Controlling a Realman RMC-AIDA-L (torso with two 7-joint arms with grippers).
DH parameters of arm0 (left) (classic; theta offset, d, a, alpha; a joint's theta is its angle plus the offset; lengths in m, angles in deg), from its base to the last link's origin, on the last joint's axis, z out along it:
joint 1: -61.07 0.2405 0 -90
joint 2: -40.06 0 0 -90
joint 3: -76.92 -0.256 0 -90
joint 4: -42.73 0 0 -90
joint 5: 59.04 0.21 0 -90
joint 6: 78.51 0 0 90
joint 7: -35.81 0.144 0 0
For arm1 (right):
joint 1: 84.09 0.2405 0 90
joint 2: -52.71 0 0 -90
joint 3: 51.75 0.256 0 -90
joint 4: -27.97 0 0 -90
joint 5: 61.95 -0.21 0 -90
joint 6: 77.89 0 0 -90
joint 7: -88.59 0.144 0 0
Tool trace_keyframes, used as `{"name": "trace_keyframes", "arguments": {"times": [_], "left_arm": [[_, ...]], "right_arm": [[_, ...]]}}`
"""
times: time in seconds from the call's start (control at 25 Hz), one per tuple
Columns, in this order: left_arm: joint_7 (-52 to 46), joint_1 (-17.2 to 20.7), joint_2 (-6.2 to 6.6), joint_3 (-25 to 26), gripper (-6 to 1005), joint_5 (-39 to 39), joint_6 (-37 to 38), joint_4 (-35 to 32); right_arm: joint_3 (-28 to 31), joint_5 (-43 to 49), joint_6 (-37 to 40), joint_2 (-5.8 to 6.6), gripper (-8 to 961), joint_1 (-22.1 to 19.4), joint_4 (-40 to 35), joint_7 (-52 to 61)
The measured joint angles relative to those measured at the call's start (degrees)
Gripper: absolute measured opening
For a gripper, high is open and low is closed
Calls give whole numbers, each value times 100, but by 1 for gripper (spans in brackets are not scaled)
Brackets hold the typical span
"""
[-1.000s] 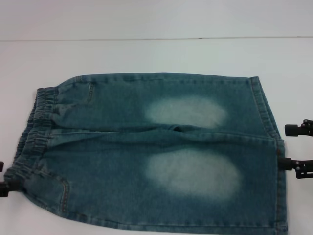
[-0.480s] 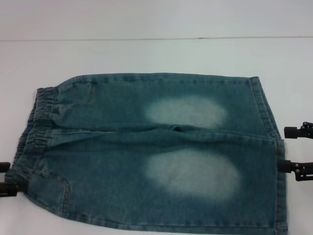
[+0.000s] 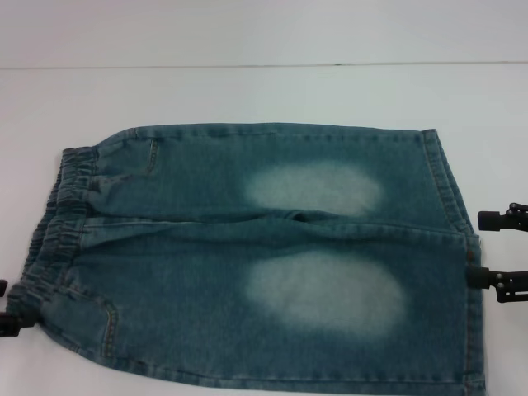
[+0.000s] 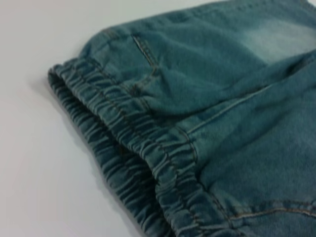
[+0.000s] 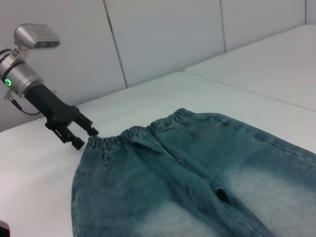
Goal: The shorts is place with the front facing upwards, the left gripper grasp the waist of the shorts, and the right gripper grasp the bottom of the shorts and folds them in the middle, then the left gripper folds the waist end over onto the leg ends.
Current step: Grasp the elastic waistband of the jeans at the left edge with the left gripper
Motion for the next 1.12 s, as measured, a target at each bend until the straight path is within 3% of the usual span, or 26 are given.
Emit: {"name": "trace_keyframes", "arguments": {"times": [0.8, 1.0, 1.12], "left_arm": [[-8, -242, -10, -136, 680, 93, 193, 144], [-13, -347, -30, -166, 459, 379, 108, 277], [-14, -385, -44, -165, 220, 454, 29, 295]], "right_arm": [[163, -10, -33, -9, 949, -23, 14, -15], [269, -8, -4, -9, 946, -48, -3, 30], [286, -2, -1, 4, 946, -64, -9, 171]]}}
